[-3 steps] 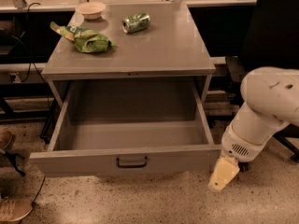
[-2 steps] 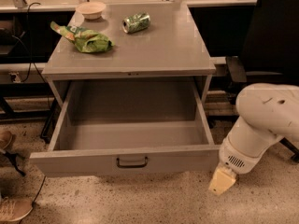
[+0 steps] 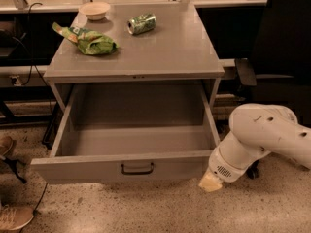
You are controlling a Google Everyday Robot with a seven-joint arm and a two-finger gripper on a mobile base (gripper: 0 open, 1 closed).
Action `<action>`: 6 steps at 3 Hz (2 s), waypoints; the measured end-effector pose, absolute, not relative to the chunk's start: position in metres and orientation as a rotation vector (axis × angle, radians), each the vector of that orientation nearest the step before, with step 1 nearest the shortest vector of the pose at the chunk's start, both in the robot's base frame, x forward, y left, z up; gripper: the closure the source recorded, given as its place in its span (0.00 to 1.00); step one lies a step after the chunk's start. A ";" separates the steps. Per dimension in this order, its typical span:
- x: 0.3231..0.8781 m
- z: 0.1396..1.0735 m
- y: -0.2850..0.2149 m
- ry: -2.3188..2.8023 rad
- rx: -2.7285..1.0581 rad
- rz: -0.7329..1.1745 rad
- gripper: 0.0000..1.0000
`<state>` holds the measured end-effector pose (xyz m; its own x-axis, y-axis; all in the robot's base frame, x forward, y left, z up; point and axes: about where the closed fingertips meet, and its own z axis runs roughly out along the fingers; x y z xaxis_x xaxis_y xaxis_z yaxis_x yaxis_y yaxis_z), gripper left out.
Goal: Close top drawer
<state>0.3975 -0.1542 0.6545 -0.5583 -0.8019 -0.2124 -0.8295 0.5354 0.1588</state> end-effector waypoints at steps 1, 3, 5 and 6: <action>0.442 0.653 -0.104 2.469 -1.442 0.411 1.00; 0.469 0.661 -0.098 2.397 -1.468 0.371 1.00; 0.551 0.666 -0.076 2.210 -1.608 0.266 1.00; 0.564 0.664 -0.071 2.176 -1.638 0.250 1.00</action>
Offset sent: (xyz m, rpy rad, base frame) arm 0.0874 0.0989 0.0034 0.2198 -0.1832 0.1311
